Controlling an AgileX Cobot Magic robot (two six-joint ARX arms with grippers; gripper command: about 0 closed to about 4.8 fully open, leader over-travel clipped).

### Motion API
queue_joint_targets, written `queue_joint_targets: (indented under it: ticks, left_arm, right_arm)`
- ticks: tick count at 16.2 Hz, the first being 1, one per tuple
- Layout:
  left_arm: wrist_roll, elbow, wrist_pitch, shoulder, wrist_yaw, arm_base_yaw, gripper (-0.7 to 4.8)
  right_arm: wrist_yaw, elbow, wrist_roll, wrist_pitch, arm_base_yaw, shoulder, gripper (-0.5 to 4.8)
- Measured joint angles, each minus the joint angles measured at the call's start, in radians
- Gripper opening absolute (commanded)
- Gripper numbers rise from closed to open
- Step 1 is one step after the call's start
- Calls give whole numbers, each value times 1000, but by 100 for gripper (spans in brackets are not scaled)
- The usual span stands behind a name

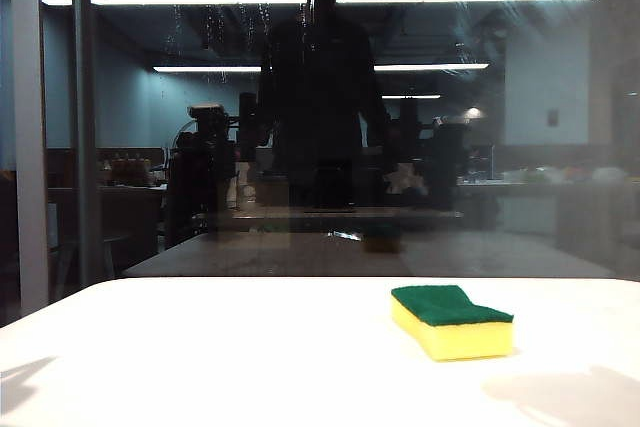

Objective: Reach upward to find where there is water on the glass, pick up the sponge from the table, dry the water, and finally place the sponge back on the table.

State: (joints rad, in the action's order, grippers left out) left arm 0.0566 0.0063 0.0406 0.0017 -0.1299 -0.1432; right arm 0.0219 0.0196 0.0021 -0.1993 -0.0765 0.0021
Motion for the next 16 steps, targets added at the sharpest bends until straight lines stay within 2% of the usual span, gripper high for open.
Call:
queue_joint_targets:
  ticks: [2, 5, 7, 16]
  left_arm:
    - [0, 0, 0, 0, 17, 0, -6]
    - [0, 0, 0, 0, 151, 0, -6]
    - [0, 0, 1, 0, 192, 0, -6]
    - [4, 0, 1, 0, 174, 0, -6]
  right_arm:
    - [0, 0, 0, 0, 0, 0, -5]
    - [0, 0, 0, 0, 0, 0, -5]
    - [-1, 0, 0, 1, 0, 0, -5]
    - [-23, 0, 0, 27, 0, 0, -5]
